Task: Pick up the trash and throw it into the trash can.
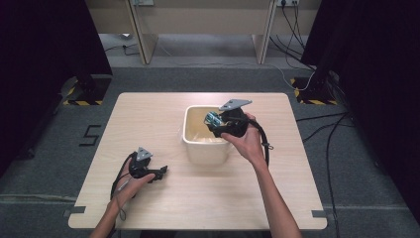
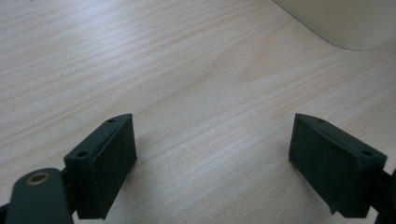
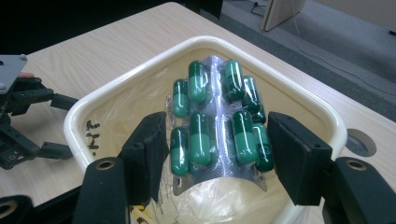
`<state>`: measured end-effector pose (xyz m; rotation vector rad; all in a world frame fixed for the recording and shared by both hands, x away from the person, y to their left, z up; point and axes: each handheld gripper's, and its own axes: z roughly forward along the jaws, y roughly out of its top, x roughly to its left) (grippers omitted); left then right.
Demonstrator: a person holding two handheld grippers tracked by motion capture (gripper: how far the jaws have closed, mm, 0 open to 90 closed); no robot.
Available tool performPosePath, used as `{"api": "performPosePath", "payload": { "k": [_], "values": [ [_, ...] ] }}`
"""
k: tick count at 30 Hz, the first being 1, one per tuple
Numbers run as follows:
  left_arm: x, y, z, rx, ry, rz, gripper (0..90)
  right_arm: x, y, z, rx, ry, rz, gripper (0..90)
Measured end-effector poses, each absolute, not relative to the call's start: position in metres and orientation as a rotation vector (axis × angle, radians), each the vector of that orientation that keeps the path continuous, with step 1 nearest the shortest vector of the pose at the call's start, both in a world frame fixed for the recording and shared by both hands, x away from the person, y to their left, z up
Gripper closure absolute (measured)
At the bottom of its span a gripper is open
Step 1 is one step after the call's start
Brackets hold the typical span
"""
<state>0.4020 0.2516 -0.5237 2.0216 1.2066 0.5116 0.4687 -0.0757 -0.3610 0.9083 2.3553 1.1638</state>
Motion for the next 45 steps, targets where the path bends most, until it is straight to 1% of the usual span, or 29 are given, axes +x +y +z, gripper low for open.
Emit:
{"api": "performPosePath", "payload": {
  "k": [9,19,20,21,24,27,37,45],
  "values": [
    [0.402,0.252,-0.524,2.022,1.206,0.512,14.0,0.479,-0.067,-0.37,0.92,2.389,1.122,39.8],
    [0.402,0.252,-0.524,2.022,1.206,0.512,14.0,0.485,-0.061,-0.378,0.941,2.414,1.091,37.2],
    [0.402,0.252,-0.524,2.022,1.206,0.512,14.0,0.487,-0.061,-0.379,0.938,2.419,1.089,33.7],
    [0.402,0.252,-0.524,2.022,1.206,0.512,14.0,0.487,-0.061,-0.379,0.938,2.419,1.089,33.7],
    [0.402,0.252,-0.524,2.022,1.206,0.512,13.9,0.489,-0.061,-0.38,0.956,2.424,1.095,25.6],
    [0.402,0.252,-0.524,2.022,1.206,0.512,14.0,0.489,-0.061,-0.38,0.962,2.414,1.114,22.1],
    [0.402,0.252,-0.524,2.022,1.207,0.511,13.9,0.485,-0.065,-0.372,0.95,2.389,1.156,20.2],
    [0.402,0.252,-0.524,2.022,1.206,0.512,14.0,0.474,-0.085,-0.359,0.939,2.34,1.181,21.3]
  ]
}}
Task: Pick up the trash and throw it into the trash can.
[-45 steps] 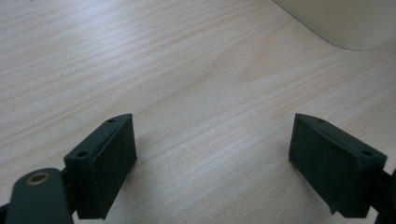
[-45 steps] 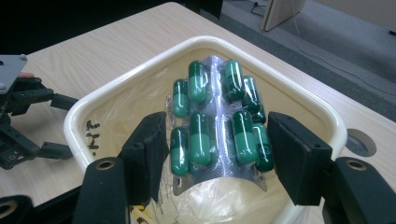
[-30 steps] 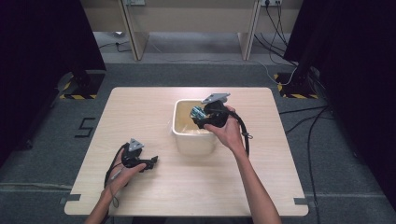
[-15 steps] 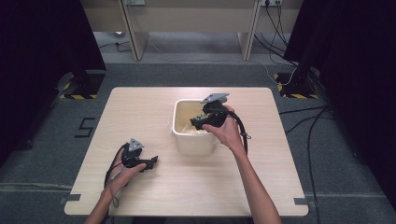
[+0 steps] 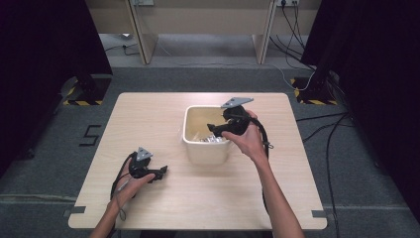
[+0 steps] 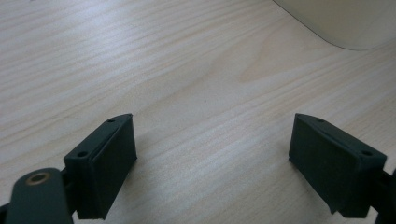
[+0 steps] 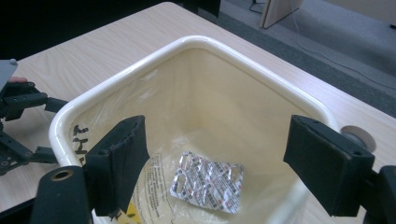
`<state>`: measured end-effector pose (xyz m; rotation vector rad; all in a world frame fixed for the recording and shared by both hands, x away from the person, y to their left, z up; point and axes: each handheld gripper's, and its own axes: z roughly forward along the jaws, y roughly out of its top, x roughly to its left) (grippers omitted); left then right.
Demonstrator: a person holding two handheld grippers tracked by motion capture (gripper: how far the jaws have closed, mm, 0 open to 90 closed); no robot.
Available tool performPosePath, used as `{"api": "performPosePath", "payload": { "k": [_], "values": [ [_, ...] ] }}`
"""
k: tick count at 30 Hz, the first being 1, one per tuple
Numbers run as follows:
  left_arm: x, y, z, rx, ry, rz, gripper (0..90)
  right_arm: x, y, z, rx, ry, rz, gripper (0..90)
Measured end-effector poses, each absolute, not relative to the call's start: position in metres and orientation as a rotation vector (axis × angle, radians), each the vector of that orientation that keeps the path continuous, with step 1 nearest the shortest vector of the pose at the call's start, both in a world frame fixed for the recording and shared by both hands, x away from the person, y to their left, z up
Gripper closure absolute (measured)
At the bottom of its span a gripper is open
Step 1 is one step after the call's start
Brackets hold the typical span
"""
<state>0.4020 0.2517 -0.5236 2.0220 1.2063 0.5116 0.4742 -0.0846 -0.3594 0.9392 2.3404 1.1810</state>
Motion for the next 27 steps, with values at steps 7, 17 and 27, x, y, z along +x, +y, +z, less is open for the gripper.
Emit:
{"api": "performPosePath", "payload": {
  "k": [7,17,27],
  "values": [
    [0.402,0.252,-0.524,2.022,1.206,0.511,13.9,0.464,-0.107,-0.353,0.956,2.297,1.183,20.8],
    [0.402,0.252,-0.524,2.022,1.206,0.512,14.0,0.451,-0.133,-0.352,0.985,2.255,1.177,20.7],
    [0.402,0.252,-0.524,2.022,1.207,0.512,13.9,0.44,-0.156,-0.357,1.011,2.227,1.16,20.7]
  ]
}}
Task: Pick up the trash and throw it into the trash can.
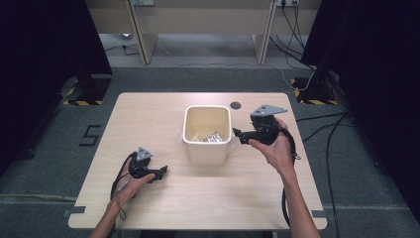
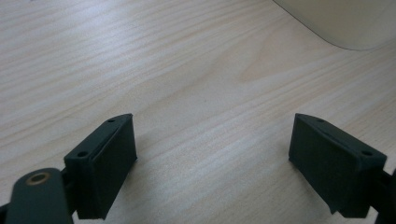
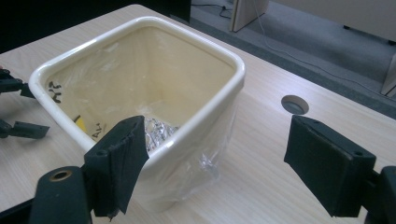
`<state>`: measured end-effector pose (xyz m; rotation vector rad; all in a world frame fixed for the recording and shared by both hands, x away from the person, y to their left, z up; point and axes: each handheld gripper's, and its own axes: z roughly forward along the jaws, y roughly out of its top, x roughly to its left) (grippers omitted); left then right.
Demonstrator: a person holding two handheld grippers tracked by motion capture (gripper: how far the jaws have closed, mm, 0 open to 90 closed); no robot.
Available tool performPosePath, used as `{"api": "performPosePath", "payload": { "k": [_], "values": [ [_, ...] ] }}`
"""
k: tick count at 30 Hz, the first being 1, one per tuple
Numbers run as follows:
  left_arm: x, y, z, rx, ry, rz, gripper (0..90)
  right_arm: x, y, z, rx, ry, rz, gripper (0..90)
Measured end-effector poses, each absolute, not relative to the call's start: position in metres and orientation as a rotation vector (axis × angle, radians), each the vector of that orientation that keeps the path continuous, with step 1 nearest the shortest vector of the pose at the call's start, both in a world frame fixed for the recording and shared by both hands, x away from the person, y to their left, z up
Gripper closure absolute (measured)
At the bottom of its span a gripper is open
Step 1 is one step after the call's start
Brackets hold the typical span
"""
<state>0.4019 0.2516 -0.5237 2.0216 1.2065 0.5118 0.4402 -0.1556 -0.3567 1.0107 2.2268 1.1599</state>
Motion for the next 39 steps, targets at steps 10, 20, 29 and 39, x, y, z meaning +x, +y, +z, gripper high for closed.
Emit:
{"api": "performPosePath", "payload": {
  "k": [10,20,29,39],
  "values": [
    [0.402,0.252,-0.524,2.021,1.206,0.513,13.9,0.43,-0.176,-0.368,1.046,2.211,1.135,20.7],
    [0.402,0.252,-0.524,2.021,1.206,0.512,14.0,0.42,-0.19,-0.378,1.067,2.197,1.119,20.7],
    [0.402,0.252,-0.524,2.021,1.206,0.512,14.0,0.412,-0.199,-0.387,1.082,2.196,1.085,20.7],
    [0.402,0.252,-0.524,2.021,1.206,0.513,14.0,0.404,-0.207,-0.399,1.107,2.199,1.068,20.8]
  ]
}}
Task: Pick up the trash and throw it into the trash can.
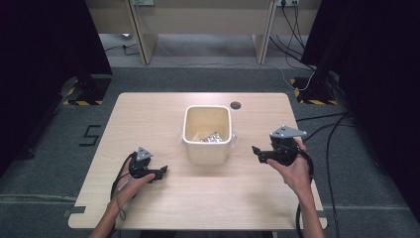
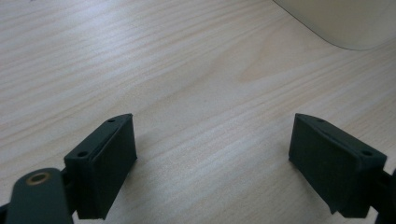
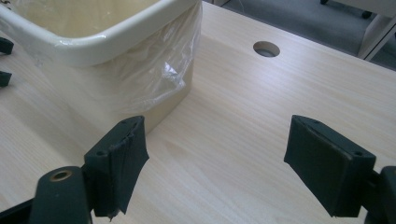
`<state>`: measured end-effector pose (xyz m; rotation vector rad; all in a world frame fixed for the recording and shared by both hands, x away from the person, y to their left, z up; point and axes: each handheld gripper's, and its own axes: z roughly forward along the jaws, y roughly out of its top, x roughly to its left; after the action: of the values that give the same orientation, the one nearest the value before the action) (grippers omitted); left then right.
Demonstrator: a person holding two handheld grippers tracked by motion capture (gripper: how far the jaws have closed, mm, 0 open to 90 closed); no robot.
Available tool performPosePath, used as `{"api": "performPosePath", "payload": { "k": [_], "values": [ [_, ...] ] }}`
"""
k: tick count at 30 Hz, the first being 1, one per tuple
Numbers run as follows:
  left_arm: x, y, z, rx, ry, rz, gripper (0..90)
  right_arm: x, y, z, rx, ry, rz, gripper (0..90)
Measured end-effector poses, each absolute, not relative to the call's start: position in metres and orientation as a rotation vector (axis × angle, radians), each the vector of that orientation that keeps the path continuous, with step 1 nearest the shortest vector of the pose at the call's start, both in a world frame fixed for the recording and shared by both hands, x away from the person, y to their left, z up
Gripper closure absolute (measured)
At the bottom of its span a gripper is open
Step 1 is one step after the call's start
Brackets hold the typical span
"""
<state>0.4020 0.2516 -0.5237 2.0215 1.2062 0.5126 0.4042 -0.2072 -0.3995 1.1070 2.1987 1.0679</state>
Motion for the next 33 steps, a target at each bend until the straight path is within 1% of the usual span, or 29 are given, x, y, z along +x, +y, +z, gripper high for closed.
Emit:
{"api": "performPosePath", "payload": {
  "k": [33],
  "values": [
    [0.402,0.251,-0.524,2.02,1.208,0.511,13.9,0.39,-0.22,-0.436,1.144,2.233,1.055,18.9]
  ]
}}
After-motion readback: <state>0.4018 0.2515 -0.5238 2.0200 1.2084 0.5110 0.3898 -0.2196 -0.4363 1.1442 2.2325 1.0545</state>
